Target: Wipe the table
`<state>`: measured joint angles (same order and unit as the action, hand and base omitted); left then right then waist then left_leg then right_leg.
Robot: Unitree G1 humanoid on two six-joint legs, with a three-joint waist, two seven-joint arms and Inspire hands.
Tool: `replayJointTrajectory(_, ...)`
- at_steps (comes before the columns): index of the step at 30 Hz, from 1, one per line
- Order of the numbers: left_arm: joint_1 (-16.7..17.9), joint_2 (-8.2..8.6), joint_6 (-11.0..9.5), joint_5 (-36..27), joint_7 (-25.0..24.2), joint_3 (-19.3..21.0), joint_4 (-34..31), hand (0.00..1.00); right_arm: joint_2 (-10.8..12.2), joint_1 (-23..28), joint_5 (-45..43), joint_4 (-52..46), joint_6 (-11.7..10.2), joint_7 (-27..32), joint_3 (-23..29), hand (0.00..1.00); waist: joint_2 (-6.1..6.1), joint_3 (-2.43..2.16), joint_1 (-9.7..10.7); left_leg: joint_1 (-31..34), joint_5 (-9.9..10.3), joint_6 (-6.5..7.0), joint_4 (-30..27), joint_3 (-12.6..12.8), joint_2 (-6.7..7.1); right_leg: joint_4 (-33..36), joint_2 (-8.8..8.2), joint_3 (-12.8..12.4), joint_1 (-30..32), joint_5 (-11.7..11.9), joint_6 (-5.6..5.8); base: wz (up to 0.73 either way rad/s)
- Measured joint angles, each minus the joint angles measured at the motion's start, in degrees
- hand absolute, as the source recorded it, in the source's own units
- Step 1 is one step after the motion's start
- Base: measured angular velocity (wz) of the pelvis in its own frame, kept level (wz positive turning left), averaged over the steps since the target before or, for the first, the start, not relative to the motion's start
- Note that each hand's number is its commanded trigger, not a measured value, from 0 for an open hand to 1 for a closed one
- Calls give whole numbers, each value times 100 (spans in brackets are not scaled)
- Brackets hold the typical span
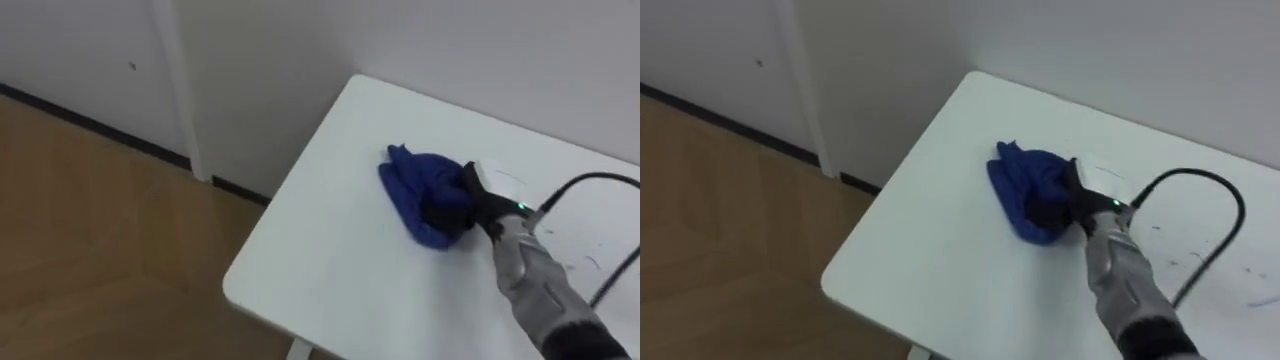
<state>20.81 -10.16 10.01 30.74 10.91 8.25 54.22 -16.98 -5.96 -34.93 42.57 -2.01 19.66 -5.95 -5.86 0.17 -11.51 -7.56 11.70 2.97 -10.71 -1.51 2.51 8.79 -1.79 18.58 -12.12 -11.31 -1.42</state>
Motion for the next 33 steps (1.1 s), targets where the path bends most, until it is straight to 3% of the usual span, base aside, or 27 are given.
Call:
replayJointTrajectory(1,22,13,-3,144,-23,69,-34,0,4,246,212,1,-110,155,243,100,11,-27,39,-7,-4,10,4,15,46,-2,-43,-77,-42,-35,59,47)
replayJointTrajectory(5,-1,27,-47,484,-33,511,-62,0,-4,714,538,145,-381,517,752,100,10,-50,75,-14,-18,47,-4,134,116,-7,-124,-124,-95,-82,139,9)
replayJointTrajectory(6,-6,32,-46,569,-31,618,-69,0,-33,797,560,215,-410,630,863,100,24,-66,113,-14,-6,87,-6,130,125,-8,-133,-122,-96,-82,140,-5)
replayJointTrajectory(8,-91,71,-21,608,-31,740,-106,0,-113,967,561,390,-412,829,1067,100,80,-144,262,-15,30,218,1,139,130,1,-133,-121,-114,-76,162,4)
replayJointTrajectory(12,-199,77,-2,485,-16,705,-283,0,-169,943,810,655,-344,813,1172,100,105,-166,342,-19,41,243,-50,206,129,7,-143,-124,-160,-39,223,-12)
replayJointTrajectory(15,-340,104,-6,317,20,468,-270,0,-153,429,1051,816,-56,588,959,100,156,-169,310,-21,39,242,-64,374,127,2,-148,-178,-135,-36,227,-37)
replayJointTrajectory(18,-474,211,2,253,21,332,-177,0,-124,-223,1090,856,560,181,664,100,182,-154,187,-7,-6,207,-19,606,62,131,-122,-356,46,-20,197,-46)
replayJointTrajectory(20,-502,263,59,256,12,211,-188,0,-56,-797,980,512,1169,-279,117,100,152,-116,-5,66,-46,157,14,814,-20,253,-82,-458,289,15,115,-56)
replayJointTrajectory(21,-505,264,92,254,12,181,-187,0,-27,-957,911,395,1240,-381,-78,100,145,-99,-41,98,-57,146,13,865,-44,290,-71,-469,362,25,94,-47)
replayJointTrajectory(23,-557,258,229,248,1,100,-180,0,229,-1690,668,78,1283,-813,-580,100,84,10,-224,147,-94,89,29,953,-110,287,-33,-440,499,44,20,-20)
replayJointTrajectory(25,-614,249,285,246,-38,37,-177,0,282,-2070,509,-110,1170,-1072,-695,100,32,76,-357,220,-113,64,19,888,-113,246,-24,-405,545,31,-4,24)
replayJointTrajectory(28,-433,248,348,251,-43,-60,-132,0,284,-2199,493,-120,956,-1160,-707,100,2,59,-545,226,-139,70,33,694,-85,102,-18,-275,427,40,0,42)
replayJointTrajectory(31,-193,238,380,83,-44,-46,-137,0,276,-1517,231,167,813,-1073,-688,100,3,59,-488,188,-133,81,31,526,-64,73,-25,-253,309,52,20,45)
replayJointTrajectory(33,-141,250,365,94,-48,6,-123,0,360,-722,448,311,215,-581,-147,100,22,44,-297,168,-135,83,30,542,-28,69,-54,-304,240,51,26,48)
